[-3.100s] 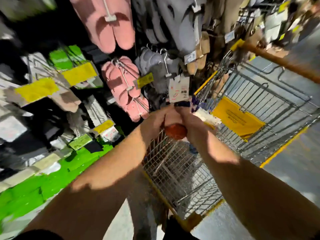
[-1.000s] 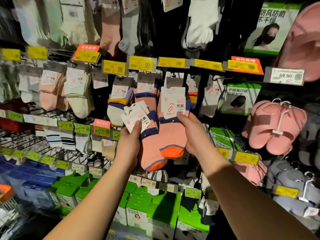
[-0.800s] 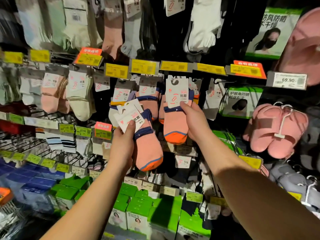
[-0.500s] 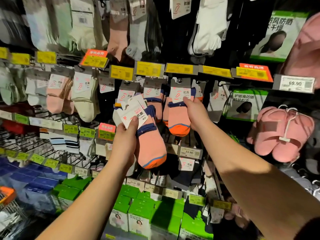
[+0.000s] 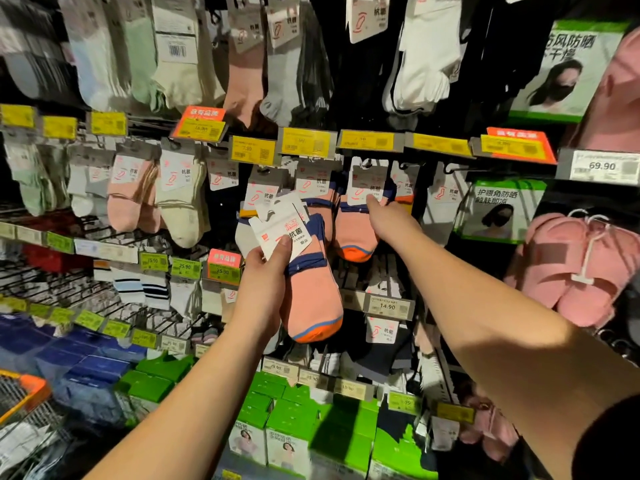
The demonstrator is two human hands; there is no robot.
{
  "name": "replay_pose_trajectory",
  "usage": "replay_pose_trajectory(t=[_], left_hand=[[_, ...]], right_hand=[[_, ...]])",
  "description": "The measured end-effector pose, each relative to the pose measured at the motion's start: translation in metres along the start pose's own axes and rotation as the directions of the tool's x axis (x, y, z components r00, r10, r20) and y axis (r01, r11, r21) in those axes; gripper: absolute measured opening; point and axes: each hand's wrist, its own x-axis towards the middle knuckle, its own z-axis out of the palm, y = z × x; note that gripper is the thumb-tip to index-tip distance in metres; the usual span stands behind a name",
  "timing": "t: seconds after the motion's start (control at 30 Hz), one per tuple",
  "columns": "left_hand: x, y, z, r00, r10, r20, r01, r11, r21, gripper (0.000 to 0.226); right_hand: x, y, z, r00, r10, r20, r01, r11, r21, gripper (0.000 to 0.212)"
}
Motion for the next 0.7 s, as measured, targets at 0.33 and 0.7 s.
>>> replay_pose_trajectory(t=[0.33,0.7], left_hand=[[-0.012,-0.007,0.003,0.999,0.045,0.013,-0.046,0.997,0.060,0.047],[-0.034,-0.009,0.012,0.992,0.129,0.006,-0.125,0.945,0.304,0.043]], right_hand=[[-0.120,0.010,0.019,0.972,-0.228,-0.055,0.216,0.776,0.593,0.033],[-0.158,0.031,0.041,0.935,-0.348,0.071,0.200,0.680,0.705,0.022]])
